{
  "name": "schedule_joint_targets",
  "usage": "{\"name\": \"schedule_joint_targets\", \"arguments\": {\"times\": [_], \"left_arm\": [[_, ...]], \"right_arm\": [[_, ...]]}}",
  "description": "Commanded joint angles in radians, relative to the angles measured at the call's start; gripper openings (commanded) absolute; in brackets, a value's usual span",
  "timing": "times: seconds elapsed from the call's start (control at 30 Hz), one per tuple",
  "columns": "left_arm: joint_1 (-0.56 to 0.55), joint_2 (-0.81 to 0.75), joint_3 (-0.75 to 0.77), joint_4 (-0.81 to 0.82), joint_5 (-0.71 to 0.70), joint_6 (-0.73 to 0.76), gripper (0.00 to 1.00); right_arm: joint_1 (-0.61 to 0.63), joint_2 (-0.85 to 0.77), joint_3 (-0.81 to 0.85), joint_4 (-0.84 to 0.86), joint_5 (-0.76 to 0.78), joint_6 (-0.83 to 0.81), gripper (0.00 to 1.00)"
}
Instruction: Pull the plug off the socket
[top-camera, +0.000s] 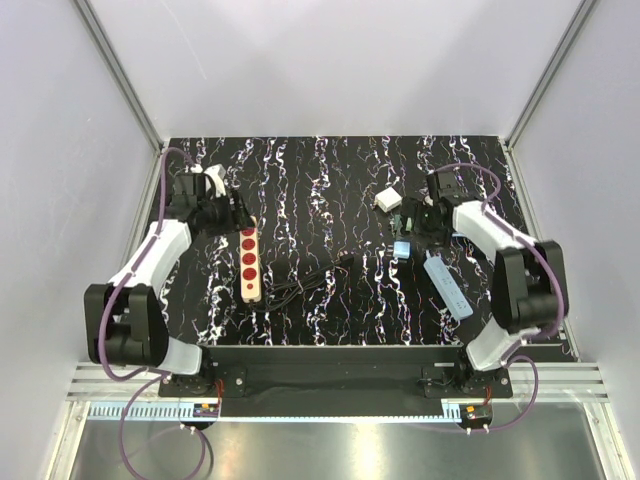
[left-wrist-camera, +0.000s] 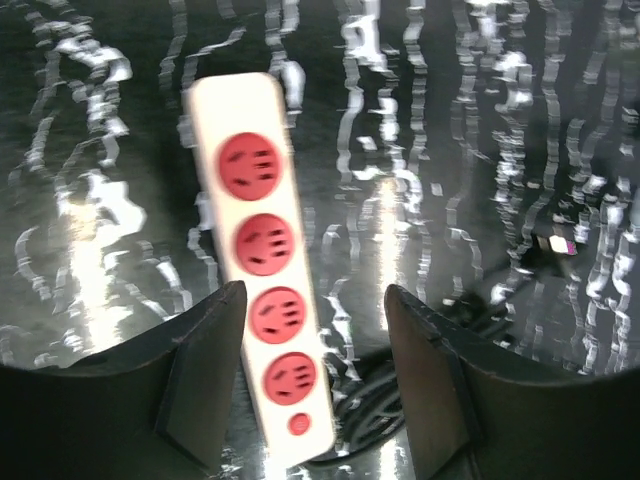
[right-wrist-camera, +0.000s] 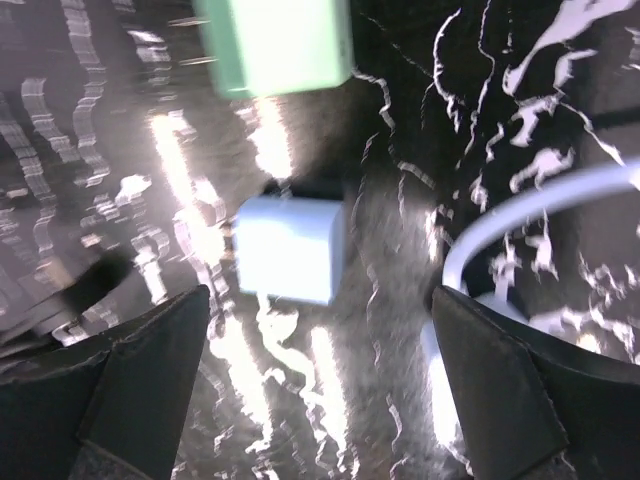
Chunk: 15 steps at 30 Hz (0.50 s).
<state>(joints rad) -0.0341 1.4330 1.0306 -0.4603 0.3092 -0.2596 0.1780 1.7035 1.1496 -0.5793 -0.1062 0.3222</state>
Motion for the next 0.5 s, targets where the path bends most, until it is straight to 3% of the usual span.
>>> {"name": "schedule_joint_targets", "arguments": {"times": [0.0,0.03,0.07,0.3,0.47], "left_arm": [[-0.041,-0.063,-0.01,0.068,0.129,-0.05,0.76],[-0.049,-0.071,-0.013,0.078,0.158,-0.075,0.96],[-0.053,-0.094,-0.021,0.087,0.184,-0.092,0.99],[-0.128,-0.296,-0.271,0.322,0.367,-0.3,0.99],[-0.219,-0.423,-0.458,0.4,0.373,-0.362,0.99]], "right_arm": [[0.047,-0.143,-0.036,-0.005,-0.013,0.038,1.0],[0.066,-0.163,-0.062,0.007,-0.027,0.066,1.0],[0.087,-0.203,-0.076,0.028,-0.026,0.08,1.0],[0.242,-0.352,-0.273,0.263,-0.064,0.267,1.0],[0.377,-0.412,-0.447,0.441,-0.047,0.346,1.0]]}}
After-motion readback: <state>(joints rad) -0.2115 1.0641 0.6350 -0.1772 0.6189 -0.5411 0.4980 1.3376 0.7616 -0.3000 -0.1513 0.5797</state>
